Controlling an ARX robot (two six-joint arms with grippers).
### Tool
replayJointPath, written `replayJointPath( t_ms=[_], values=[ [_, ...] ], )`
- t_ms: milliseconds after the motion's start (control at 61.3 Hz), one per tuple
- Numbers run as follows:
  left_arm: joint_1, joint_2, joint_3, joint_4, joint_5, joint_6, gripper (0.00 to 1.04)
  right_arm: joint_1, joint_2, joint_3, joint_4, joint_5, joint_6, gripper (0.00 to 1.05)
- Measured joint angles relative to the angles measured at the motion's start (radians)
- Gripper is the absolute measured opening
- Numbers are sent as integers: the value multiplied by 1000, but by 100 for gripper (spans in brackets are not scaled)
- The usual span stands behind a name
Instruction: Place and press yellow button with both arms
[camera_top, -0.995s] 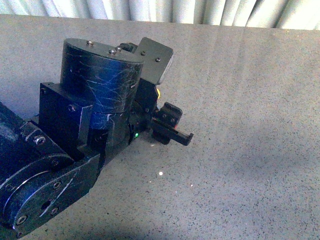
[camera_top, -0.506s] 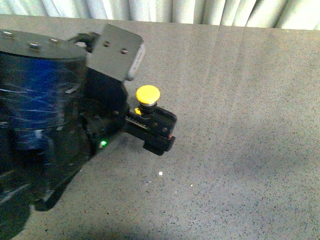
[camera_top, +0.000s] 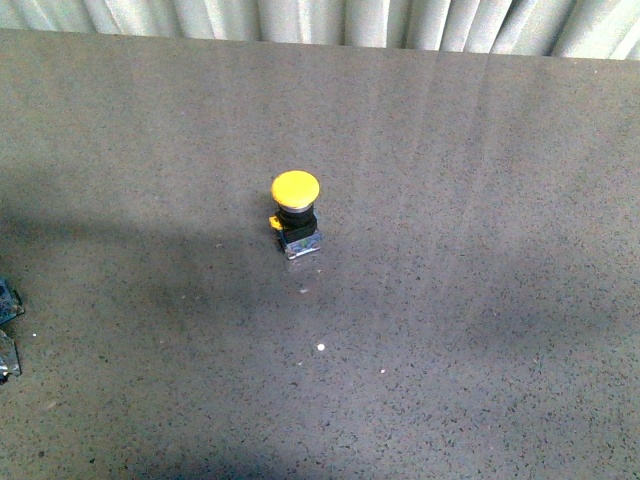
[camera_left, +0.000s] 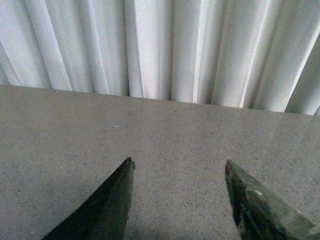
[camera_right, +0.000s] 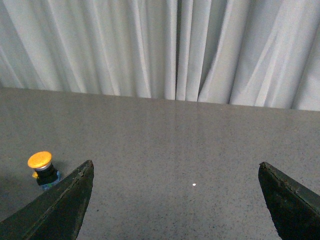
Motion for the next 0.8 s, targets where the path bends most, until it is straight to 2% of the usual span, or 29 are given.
replayJointPath(
  t_ms=[65, 98, 147, 228, 294, 343, 408, 473, 653, 800],
  values=[
    [23, -92, -33, -68, 27, 11, 34, 1, 10, 6, -14, 7, 6, 96],
    [36, -139, -45, -105, 34, 13, 26, 2, 93, 72, -184, 50, 35, 96],
    [49, -205, -59, -152, 45, 16, 15, -20, 244, 164, -355, 50, 41, 96],
    [59, -328, -58, -290, 68, 18, 1, -48, 376, 222, -375, 26, 25, 96],
    [69, -397, -58, -355, 76, 20, 1, -51, 441, 253, -330, 19, 0, 96],
    [108, -455, -61, -398, 132, 21, 1, -45, 507, 282, -280, 5, -31, 96],
    [142, -513, -67, -441, 150, 22, 1, -15, 601, 318, -212, 4, -63, 96],
    [156, -560, -74, -478, 148, 22, 1, 31, 708, 354, -138, 9, -96, 96],
    [157, -704, -89, -608, 157, 23, 1, 229, 1143, 545, 47, 40, -148, 96],
    [157, -795, -89, -690, 157, 23, 1, 312, 1421, 707, 62, 58, -121, 96]
  ],
)
